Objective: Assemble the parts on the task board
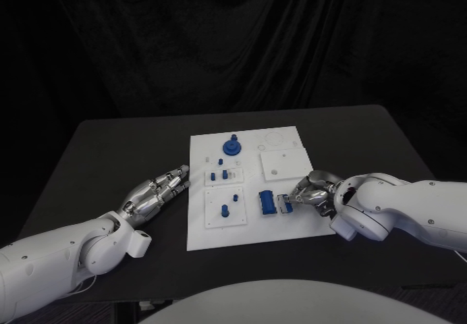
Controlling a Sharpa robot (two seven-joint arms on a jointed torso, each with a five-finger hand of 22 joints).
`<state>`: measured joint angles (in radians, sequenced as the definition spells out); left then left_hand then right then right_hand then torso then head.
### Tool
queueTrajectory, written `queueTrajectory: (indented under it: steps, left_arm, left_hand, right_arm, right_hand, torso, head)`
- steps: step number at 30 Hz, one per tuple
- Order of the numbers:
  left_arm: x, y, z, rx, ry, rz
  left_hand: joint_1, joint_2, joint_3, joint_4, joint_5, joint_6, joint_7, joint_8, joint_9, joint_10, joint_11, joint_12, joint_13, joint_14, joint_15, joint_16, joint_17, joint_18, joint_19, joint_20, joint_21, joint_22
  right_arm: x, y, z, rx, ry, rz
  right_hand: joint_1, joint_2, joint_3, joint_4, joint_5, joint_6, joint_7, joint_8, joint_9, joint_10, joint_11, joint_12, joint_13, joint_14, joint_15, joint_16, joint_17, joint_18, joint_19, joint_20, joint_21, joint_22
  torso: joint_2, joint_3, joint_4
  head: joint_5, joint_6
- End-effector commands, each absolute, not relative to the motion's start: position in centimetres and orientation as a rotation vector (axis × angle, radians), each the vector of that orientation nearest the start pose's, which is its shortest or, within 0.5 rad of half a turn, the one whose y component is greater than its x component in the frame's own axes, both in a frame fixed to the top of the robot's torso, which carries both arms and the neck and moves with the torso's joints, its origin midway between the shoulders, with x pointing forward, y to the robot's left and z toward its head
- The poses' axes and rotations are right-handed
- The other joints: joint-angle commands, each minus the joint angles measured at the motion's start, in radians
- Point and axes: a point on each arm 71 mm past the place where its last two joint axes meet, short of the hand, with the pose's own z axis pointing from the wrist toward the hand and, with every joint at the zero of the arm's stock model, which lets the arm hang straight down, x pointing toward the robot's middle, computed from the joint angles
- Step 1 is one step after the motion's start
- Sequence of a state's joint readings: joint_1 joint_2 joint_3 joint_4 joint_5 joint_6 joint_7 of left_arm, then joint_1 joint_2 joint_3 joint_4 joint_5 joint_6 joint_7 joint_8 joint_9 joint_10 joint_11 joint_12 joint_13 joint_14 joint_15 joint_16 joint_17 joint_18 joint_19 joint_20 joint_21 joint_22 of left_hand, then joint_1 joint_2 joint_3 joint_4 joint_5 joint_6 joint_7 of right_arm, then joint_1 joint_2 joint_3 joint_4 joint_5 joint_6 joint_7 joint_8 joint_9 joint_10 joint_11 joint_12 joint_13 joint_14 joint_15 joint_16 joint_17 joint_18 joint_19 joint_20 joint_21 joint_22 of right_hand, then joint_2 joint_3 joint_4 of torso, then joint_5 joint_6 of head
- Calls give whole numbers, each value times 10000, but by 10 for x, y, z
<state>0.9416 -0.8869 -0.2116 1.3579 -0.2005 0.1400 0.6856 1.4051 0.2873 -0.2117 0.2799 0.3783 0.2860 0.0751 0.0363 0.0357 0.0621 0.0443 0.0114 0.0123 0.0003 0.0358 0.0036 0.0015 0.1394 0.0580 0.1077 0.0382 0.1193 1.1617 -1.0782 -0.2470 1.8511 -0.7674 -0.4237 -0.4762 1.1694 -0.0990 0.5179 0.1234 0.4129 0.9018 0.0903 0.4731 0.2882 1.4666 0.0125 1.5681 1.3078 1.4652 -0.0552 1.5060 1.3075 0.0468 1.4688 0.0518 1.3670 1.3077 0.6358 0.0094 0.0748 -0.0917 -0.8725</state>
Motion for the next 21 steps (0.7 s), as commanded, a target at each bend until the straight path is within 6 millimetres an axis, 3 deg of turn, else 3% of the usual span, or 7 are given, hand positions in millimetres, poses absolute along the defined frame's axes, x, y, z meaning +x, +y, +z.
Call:
queueTrajectory:
  steps: [1,5,13,14,15,21]
  left_arm:
    - [402,259,-335,-9982,16332,-18260]
    - [402,259,-335,-9991,16347,-18249]
    - [402,259,-336,-10006,16376,-18252]
    - [402,259,-336,-10007,16378,-18252]
    - [402,259,-336,-10010,16381,-18251]
    - [402,259,-336,-10027,16406,-18250]
  left_hand:
    - [91,-1,62,7,41,-56,27,-15,-6,-6,59,11,3,-3,44,-36,-15,73,5,90,43,-15]
    - [104,-4,78,-5,53,-71,25,-17,-8,-12,56,9,2,-3,44,-36,-15,74,6,91,44,-14]
    - [140,-10,115,-36,83,-79,21,-19,-9,-22,51,7,0,-3,43,-36,-15,77,5,93,45,-17]
    - [140,-10,115,-36,83,-79,21,-19,-9,-22,51,7,0,-3,43,-36,-15,77,5,93,45,-17]
    - [152,-11,129,-47,92,-82,21,-19,-9,-19,51,8,1,-3,43,-36,-15,78,5,94,45,-18]
    - [185,-17,162,-78,109,-93,20,-19,-9,-22,51,7,1,-3,43,-36,-15,80,4,97,45,-21]
  right_arm:
    - [368,-247,-271,7941,22342,5245]
    - [369,-247,-272,7940,22329,5241]
    - [371,-247,-272,8010,22232,5163]
    - [371,-247,-272,8014,22235,5152]
    - [371,-247,-273,8020,22239,5136]
    - [372,-246,-274,7957,22366,5112]
  right_hand:
    - [-76,7,-101,-4,42,35,-85,-66,11,1041,-70,27,2630,710,-69,-58,764,47,213,-54,-64,1948]
    - [-132,29,-320,85,-24,34,-88,-104,39,1041,-72,27,2630,708,-70,-64,749,49,210,-55,-71,1945]
    - [-165,136,-846,295,-555,27,-87,-240,95,1041,-71,27,2630,705,-71,-71,729,53,204,-56,-94,1939]
    - [-176,128,-905,319,-544,17,-82,-259,97,1041,-67,27,2630,703,-69,-76,715,52,204,-55,-92,1940]
    - [-242,112,-1127,409,-246,10,-70,-303,106,1041,-57,27,2630,699,-59,-82,701,55,195,-49,-113,1934]
    - [-227,167,-1613,563,-586,-123,-13,-475,118,1041,-7,27,2630,686,-22,-109,636,93,127,-20,-279,1881]
  torso:
    - [-2,5,6]
    - [-5,-1,10]
    - [2,0,8]
    - [3,-1,8]
    - [2,-1,7]
    - [0,-2,13]
  head:
    - [4,-1]
    - [10,-1]
    - [38,-1]
    - [41,-1]
    - [47,-1]
    - [76,-1]
